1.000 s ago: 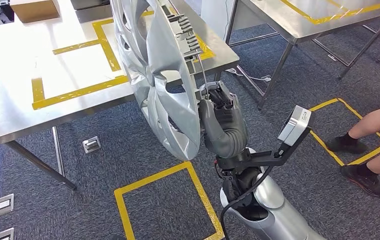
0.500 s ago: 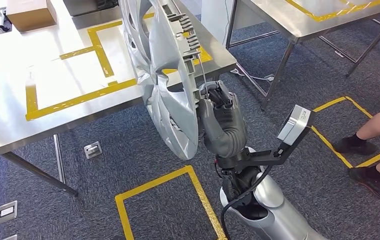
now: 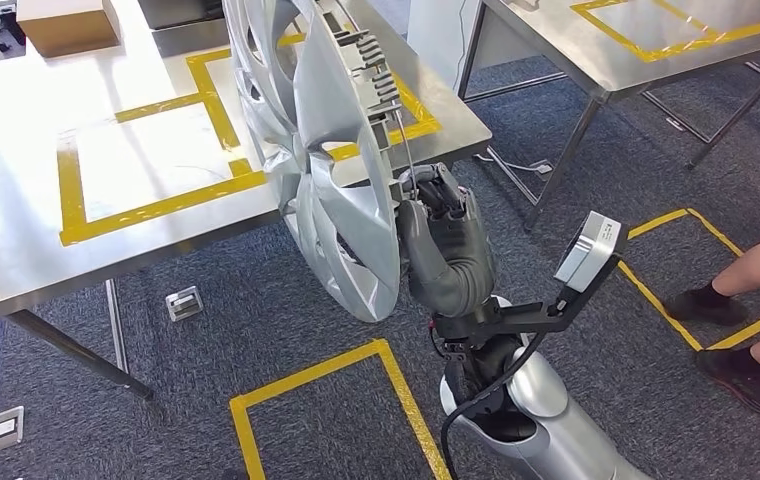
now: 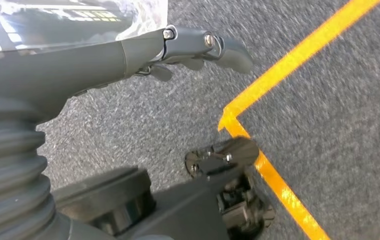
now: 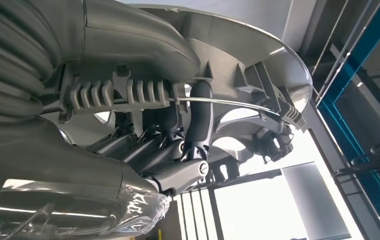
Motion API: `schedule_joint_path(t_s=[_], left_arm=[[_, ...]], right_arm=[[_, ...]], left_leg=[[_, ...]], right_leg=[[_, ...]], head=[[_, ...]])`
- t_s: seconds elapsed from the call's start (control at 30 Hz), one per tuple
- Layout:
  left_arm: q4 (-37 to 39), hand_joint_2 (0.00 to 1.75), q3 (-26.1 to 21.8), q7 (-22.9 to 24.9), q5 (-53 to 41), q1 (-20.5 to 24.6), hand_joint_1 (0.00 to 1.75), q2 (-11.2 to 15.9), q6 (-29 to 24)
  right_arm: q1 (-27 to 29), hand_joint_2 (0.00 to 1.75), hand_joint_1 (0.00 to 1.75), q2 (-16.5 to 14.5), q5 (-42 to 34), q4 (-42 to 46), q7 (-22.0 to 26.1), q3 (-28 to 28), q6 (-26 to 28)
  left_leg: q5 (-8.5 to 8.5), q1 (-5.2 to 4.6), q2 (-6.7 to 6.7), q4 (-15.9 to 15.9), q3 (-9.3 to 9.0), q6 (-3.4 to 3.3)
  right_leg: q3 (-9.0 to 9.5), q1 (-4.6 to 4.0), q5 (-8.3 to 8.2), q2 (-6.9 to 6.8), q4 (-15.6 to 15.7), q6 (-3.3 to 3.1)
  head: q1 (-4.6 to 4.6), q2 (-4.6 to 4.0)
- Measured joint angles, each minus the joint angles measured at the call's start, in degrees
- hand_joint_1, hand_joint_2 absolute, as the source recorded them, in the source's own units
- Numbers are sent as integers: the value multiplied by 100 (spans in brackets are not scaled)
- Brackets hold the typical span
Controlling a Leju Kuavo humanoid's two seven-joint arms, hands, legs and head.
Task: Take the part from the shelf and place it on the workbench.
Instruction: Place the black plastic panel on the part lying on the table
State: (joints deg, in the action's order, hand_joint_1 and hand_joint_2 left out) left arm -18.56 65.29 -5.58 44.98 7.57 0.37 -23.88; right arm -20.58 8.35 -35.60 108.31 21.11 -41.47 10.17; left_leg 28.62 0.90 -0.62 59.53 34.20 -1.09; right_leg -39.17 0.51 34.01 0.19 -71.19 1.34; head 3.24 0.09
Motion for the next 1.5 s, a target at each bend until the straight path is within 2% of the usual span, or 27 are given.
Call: schedule_joint_path(t_s=[0.03,0.07,0.1,0.17,0.23,0.3,0.4,0.43,0.5,0.53,0.57,0.6,0.7,0.73,0.77,0.87,0.93,1.03,1.07,1.1,1.13,1.17,1.23,1.33,1.4,1.43,1.5], left_arm=[[0,175,0,1,0,-2,0,0,2],[1,175,0,1,-1,-4,0,0,2],[1,175,0,1,-1,-5,0,0,2],[3,175,0,1,-2,-5,0,-3,2],[4,175,-1,1,-1,-1,0,-9,1],[4,175,-1,1,-2,1,0,-17,3],[4,175,0,1,-5,12,0,-29,4],[4,175,0,1,-5,17,0,-30,3],[5,175,0,2,-6,13,0,-31,3],[6,175,1,3,-6,6,0,-31,3],[7,175,1,3,-6,-1,0,-31,4],[7,175,2,3,-6,-5,0,-30,4],[7,175,2,3,-5,-3,0,-30,4],[7,175,1,3,-5,-1,0,-31,5],[7,175,1,4,-4,1,0,-33,6],[8,175,2,5,-3,3,0,-31,7],[9,175,2,5,-4,8,0,-29,7],[10,175,2,7,-4,17,0,-30,8],[11,175,2,8,-4,16,0,-30,8],[12,175,2,10,-4,15,0,-29,8],[13,175,2,11,-3,14,0,-30,8],[13,175,2,12,-3,15,0,-32,8],[13,175,1,13,-1,15,0,-36,8],[13,175,1,20,2,16,0,-42,11],[13,175,2,22,3,24,0,-43,13],[13,175,2,22,3,31,0,-43,11],[13,175,2,22,3,38,0,-40,10]], right_arm=[[2,175,175,1,0,-2,1,-1,-1],[4,175,175,2,0,-3,0,0,-1],[4,175,175,2,0,-4,0,-1,-1],[4,175,175,2,0,-4,-1,-1,-2],[2,175,175,2,0,-5,-3,-1,-4],[-5,175,175,2,0,-4,-4,-1,-7],[-7,175,175,2,0,-2,-4,2,-7],[-6,175,175,2,0,-4,-4,2,-7],[-3,175,175,2,0,-12,-4,1,-7],[1,175,175,2,0,-17,-4,0,-7],[6,175,175,2,0,-21,-4,-1,-7],[10,175,175,2,0,-23,-4,-2,-7],[9,175,175,1,0,-23,-3,-3,-7],[5,175,175,-1,0,-23,-2,-3,-7],[2,175,175,-3,0,-22,0,-1,-7],[0,175,175,-7,0,-20,3,1,-7],[-2,175,175,-5,0,-19,-1,1,-7],[2,175,175,-4,0,-21,-4,0,-9],[4,175,175,-3,0,-22,-4,-1,-9],[6,175,175,-3,0,-23,-4,-1,-9],[7,175,175,-2,0,-25,-4,-1,-9],[6,175,175,-2,0,-25,-4,-1,-9],[4,175,175,-2,0,-28,-4,-1,-10],[0,175,175,-3,0,-33,-4,-1,-13],[0,175,175,-8,0,-33,-4,1,-14],[0,175,175,-11,0,-33,-4,1,-14],[1,175,175,-15,0,-35,-4,1,-14]], left_leg=[[25,-5,0,0,-27,-10],[53,-10,-4,1,-62,-13],[86,-14,-12,1,-108,-11],[169,-20,-31,0,-222,7],[235,-28,-38,-1,-282,57],[262,-27,-34,-20,-278,125],[356,-36,-20,27,-281,203],[457,-41,-19,202,-213,217],[729,-37,-15,878,130,235],[811,-34,-15,1217,333,252],[786,-30,-14,1414,481,271],[637,-25,-14,1404,539,289],[-93,-17,-5,523,278,312],[-188,-25,-1,275,176,292],[-167,-35,3,136,113,261],[-31,-27,-2,-1,52,136],[-11,-1,-6,-27,13,62],[45,-1,-4,-31,-47,0],[69,-5,-6,-31,-75,-4],[98,-8,-11,-30,-112,-2],[133,-11,-19,-30,-162,3],[172,-12,-27,-30,-219,13],[245,-16,-37,-34,-299,55],[298,-18,-32,-63,-326,158],[354,-18,-18,-54,-340,219],[431,-21,-16,65,-296,243],[697,-23,-13,668,2,279]], right_leg=[[-214,1,56,0,-319,4],[-351,0,2,0,-466,-2],[-377,-2,-172,0,-380,-20],[-166,-22,-694,3,295,-87],[54,-64,-967,8,857,-159],[119,-98,-910,11,1011,-210],[244,-53,-837,5,1194,-259],[304,-32,-830,-2,1245,-274],[393,-21,-793,-11,1285,-308],[427,-20,-767,-11,1286,-316],[466,-18,-735,-7,1283,-317],[514,-15,-698,-2,1279,-309],[678,-6,-559,8,1248,-248],[700,-11,-526,13,1235,-217],[695,-18,-508,17,1224,-188],[649,-29,-481,12,1206,-103],[527,-26,-342,6,937,-51],[-107,-8,35,4,-160,-9],[-297,-6,49,4,-420,-7],[-393,-6,-54,4,-479,-15],[-371,-8,-278,4,-296,-35],[-258,-15,-570,4,69,-64],[11,-48,-934,7,752,-123],[167,-91,-880,13,1085,-187],[236,-59,-840,14,1176,-239],[283,-40,-835,6,1223,-264],[365,-24,-809,-9,1274,-307]], head=[[5,0],[8,0],[13,0],[16,0],[1,0],[-10,0],[-19,0],[-33,0],[-59,0],[-61,0],[-61,0],[-62,0],[-72,0],[-83,0],[-91,0],[-78,0],[-52,0],[-12,0],[-7,0],[-3,0],[1,0],[3,0],[-3,0],[-4,0],[-4,0],[-13,0],[-31,0]])
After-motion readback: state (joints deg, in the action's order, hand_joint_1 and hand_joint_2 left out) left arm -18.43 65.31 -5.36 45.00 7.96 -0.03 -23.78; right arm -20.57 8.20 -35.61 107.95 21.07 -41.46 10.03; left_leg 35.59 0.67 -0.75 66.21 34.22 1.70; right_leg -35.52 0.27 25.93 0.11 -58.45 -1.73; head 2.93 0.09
